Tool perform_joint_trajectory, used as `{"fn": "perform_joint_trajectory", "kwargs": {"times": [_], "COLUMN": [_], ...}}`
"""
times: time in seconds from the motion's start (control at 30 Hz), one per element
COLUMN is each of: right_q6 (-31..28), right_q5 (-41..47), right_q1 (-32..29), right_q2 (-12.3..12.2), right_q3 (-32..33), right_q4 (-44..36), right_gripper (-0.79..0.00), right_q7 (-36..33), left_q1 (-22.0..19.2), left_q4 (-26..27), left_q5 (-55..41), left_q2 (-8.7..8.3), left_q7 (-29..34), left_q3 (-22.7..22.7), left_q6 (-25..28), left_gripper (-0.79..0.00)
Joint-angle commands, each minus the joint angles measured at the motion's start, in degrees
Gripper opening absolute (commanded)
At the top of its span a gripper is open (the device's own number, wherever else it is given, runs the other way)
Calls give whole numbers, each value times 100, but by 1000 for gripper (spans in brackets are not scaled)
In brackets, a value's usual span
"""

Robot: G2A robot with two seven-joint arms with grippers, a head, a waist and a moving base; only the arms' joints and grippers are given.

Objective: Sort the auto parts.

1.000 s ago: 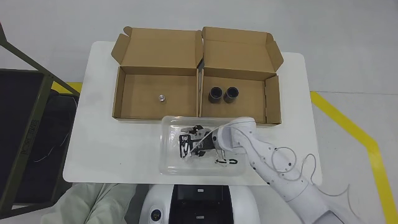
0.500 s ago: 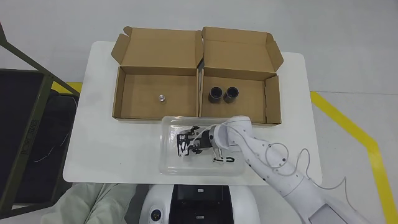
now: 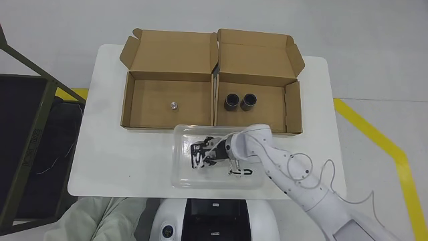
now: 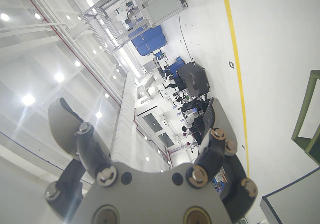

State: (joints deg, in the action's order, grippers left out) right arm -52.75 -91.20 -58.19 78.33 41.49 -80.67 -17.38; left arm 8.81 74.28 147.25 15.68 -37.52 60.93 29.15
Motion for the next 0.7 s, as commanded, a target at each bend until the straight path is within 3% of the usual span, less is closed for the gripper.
{"fn": "perform_joint_trajectory", "kwargs": {"times": [0.0, 0.67], "right_q6": [-23, -222], "right_q5": [40, 448], "right_q1": [-32, -763], "right_q2": [-23, -410], "right_q3": [49, 1020], "right_q4": [-69, -1633], "right_gripper": [-785, -785], "right_q7": [5, 265], "left_q1": [0, 0], "left_q4": [0, 0], "left_q5": [0, 0], "left_q2": [0, 0], "left_q7": [0, 0], "left_q3": [0, 0], "left_q6": [0, 0], "left_gripper": [0, 0]}}
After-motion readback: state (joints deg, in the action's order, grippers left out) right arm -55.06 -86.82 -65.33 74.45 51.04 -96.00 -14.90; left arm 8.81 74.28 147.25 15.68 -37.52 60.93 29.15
